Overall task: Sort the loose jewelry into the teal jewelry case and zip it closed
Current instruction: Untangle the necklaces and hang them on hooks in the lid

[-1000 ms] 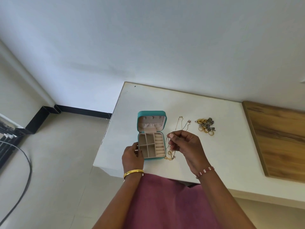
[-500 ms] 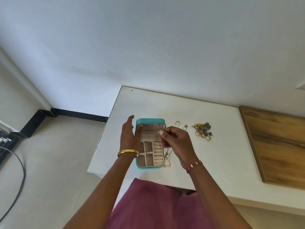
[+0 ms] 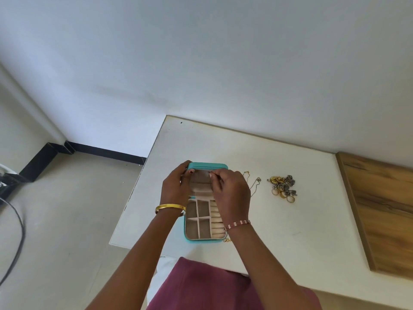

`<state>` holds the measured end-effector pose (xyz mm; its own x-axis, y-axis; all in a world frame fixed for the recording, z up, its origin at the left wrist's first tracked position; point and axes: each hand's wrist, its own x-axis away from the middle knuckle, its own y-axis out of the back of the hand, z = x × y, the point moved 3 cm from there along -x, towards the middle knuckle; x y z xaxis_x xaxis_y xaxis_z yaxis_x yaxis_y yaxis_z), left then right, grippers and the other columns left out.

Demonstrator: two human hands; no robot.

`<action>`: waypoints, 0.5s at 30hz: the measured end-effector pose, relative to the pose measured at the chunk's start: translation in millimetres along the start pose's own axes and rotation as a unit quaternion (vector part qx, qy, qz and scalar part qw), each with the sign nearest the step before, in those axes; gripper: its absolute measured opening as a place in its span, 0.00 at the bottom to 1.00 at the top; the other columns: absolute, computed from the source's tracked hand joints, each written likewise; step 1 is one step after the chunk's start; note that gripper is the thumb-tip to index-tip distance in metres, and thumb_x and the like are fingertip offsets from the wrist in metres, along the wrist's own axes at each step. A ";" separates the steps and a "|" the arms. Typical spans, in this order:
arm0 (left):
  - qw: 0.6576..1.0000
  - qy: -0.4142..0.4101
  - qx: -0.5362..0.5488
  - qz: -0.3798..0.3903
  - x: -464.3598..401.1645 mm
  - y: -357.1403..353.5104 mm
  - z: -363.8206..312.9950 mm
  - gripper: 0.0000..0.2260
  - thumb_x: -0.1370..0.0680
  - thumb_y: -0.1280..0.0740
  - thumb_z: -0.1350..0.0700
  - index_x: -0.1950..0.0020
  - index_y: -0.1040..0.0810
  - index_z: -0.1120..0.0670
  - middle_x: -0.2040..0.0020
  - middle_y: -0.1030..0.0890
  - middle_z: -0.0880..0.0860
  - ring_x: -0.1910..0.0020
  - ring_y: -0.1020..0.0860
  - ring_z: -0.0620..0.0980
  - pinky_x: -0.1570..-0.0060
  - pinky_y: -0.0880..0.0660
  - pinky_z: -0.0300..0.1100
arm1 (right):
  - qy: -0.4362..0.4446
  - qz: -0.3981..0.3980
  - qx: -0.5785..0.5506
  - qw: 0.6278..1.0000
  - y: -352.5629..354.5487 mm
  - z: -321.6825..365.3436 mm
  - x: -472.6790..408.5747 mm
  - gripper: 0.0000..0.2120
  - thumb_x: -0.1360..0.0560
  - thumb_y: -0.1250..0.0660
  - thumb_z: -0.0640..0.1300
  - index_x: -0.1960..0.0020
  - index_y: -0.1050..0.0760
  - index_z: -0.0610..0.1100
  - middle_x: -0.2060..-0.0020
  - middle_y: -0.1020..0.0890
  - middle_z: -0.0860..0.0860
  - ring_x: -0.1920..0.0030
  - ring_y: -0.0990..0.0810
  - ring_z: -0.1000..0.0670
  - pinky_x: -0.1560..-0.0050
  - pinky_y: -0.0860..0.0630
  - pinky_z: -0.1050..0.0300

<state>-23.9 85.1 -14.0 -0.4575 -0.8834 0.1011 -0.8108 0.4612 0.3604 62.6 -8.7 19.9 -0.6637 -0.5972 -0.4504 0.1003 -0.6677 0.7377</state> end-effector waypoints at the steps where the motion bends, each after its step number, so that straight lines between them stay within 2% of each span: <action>1: 1.000 0.001 0.002 0.002 -0.3 -0.6 0.4 0.15 0.21 0.42 0.57 0.35 0.29 0.56 0.36 0.25 0.55 0.39 0.27 0.52 0.43 0.35 0.35 | 0.019 -0.013 0.029 0.999 -0.4 -0.6 0.6 0.03 0.33 0.26 0.39 0.61 0.19 0.42 0.70 0.18 0.47 0.69 0.22 0.48 0.68 0.32 0.66; 4: 1.000 0.002 0.008 0.003 -1.2 -0.7 3.9 0.15 0.21 0.41 0.57 0.34 0.29 0.56 0.36 0.25 0.55 0.38 0.27 0.53 0.42 0.35 0.37 | 0.052 -0.037 0.076 0.995 -3.1 -3.9 1.2 0.04 0.35 0.25 0.39 0.63 0.19 0.42 0.71 0.18 0.48 0.71 0.23 0.48 0.68 0.33 0.67; 7: 1.000 -0.007 0.010 -0.009 2.1 0.8 6.3 0.15 0.21 0.41 0.58 0.35 0.28 0.56 0.37 0.24 0.55 0.40 0.26 0.53 0.42 0.33 0.38 | 0.043 -0.052 0.102 0.992 -7.6 -7.2 2.4 0.06 0.36 0.24 0.38 0.66 0.21 0.43 0.75 0.21 0.49 0.72 0.26 0.47 0.71 0.30 0.62; 11: 0.999 -0.022 0.024 -0.020 7.9 2.7 5.9 0.15 0.22 0.40 0.59 0.36 0.27 0.56 0.40 0.22 0.55 0.46 0.28 0.45 0.45 0.32 0.35 | -0.007 -0.060 0.108 0.992 -10.5 -6.4 4.2 0.06 0.36 0.24 0.39 0.65 0.21 0.43 0.76 0.22 0.48 0.72 0.27 0.45 0.68 0.32 0.60; 15: 0.999 -0.031 0.023 -0.013 9.3 2.1 2.7 0.15 0.22 0.41 0.60 0.35 0.28 0.56 0.45 0.25 0.48 0.48 0.29 0.44 0.50 0.33 0.28 | -0.018 -0.078 0.123 0.989 -8.5 -4.7 7.3 0.04 0.34 0.27 0.39 0.65 0.22 0.42 0.76 0.22 0.48 0.72 0.27 0.45 0.65 0.35 0.59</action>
<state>-30.9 78.0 -14.9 -0.4565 -0.8891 0.0332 -0.8384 0.4424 0.3184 60.4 -9.4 7.9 -0.6836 -0.4759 -0.5533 -0.1856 -0.6198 0.7625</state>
